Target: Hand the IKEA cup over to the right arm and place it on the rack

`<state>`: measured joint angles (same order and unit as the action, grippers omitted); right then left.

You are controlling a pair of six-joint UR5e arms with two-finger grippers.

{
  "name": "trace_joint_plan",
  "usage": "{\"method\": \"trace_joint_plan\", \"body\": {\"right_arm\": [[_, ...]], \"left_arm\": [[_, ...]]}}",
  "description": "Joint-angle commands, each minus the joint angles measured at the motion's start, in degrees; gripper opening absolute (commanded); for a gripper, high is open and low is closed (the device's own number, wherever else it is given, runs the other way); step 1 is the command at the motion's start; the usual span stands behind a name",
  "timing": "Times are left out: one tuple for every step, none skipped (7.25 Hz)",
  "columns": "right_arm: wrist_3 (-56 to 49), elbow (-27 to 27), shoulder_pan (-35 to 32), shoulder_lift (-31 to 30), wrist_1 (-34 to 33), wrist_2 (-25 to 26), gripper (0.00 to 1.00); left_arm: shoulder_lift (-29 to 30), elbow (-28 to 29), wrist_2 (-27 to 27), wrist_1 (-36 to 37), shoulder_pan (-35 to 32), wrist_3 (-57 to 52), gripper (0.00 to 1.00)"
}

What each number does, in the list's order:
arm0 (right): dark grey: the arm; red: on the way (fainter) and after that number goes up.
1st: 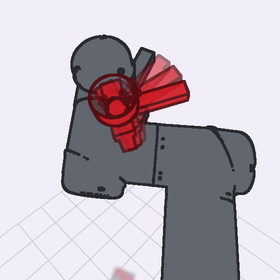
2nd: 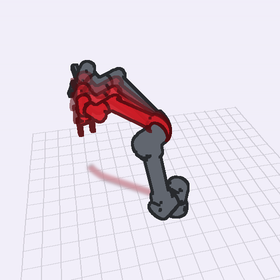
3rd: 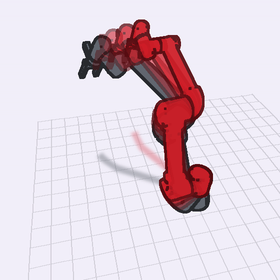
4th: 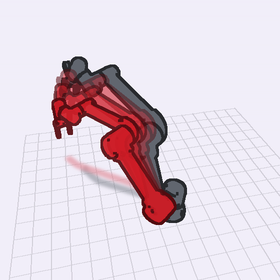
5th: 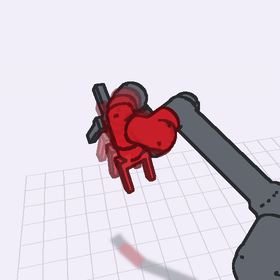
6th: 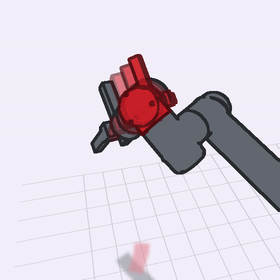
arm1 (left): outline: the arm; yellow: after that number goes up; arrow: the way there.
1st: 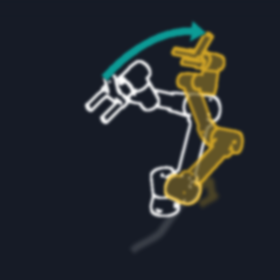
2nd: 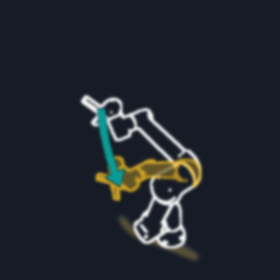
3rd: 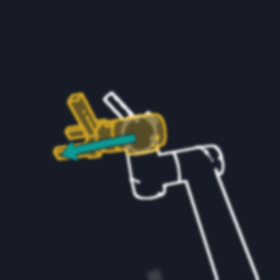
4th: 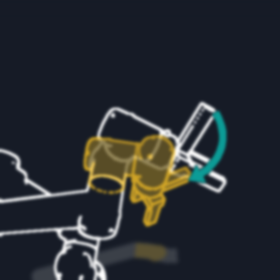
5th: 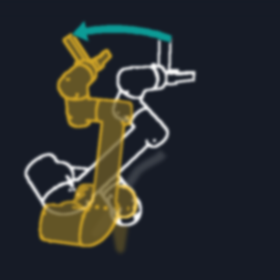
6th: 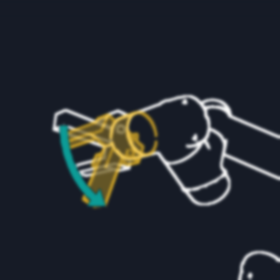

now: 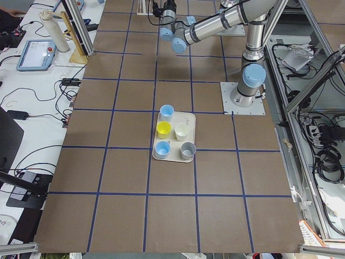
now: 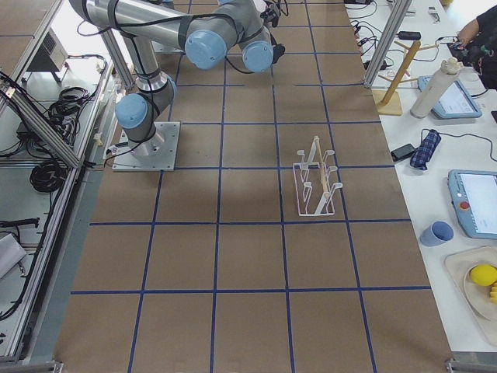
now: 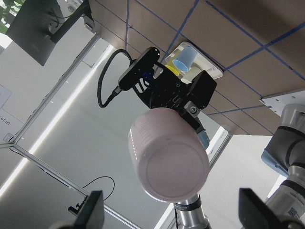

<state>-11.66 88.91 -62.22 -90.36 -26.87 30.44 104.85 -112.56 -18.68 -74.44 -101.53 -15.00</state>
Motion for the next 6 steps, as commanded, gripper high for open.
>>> {"method": "trace_joint_plan", "body": {"right_arm": [[0.5, 0.5, -0.1, 0.3, 1.3, -0.7, 1.00], [0.5, 1.1, -0.1, 0.3, 1.3, -1.0, 1.00], [0.8, 1.1, -0.2, 0.4, 1.2, -2.3, 1.00], [1.1, 1.1, -0.6, 0.6, 1.0, -3.7, 1.00], [1.2, 1.1, -1.1, 0.5, 1.2, -3.8, 1.00], [1.2, 1.1, -1.7, 0.7, 0.9, -3.9, 0.99]], "left_arm": [[0.4, 0.0, -1.8, 0.1, -0.2, -0.1, 0.00], [0.4, 0.0, -1.8, 0.0, -0.2, -0.1, 0.00], [0.5, 0.1, -1.8, 0.0, -0.4, -0.1, 0.00], [0.5, 0.1, -1.8, 0.0, -0.4, -0.1, 0.00], [0.7, 0.1, -1.8, 0.0, -0.4, -0.1, 0.00], [0.7, 0.1, -1.7, 0.1, -0.5, -0.2, 0.00]]}}
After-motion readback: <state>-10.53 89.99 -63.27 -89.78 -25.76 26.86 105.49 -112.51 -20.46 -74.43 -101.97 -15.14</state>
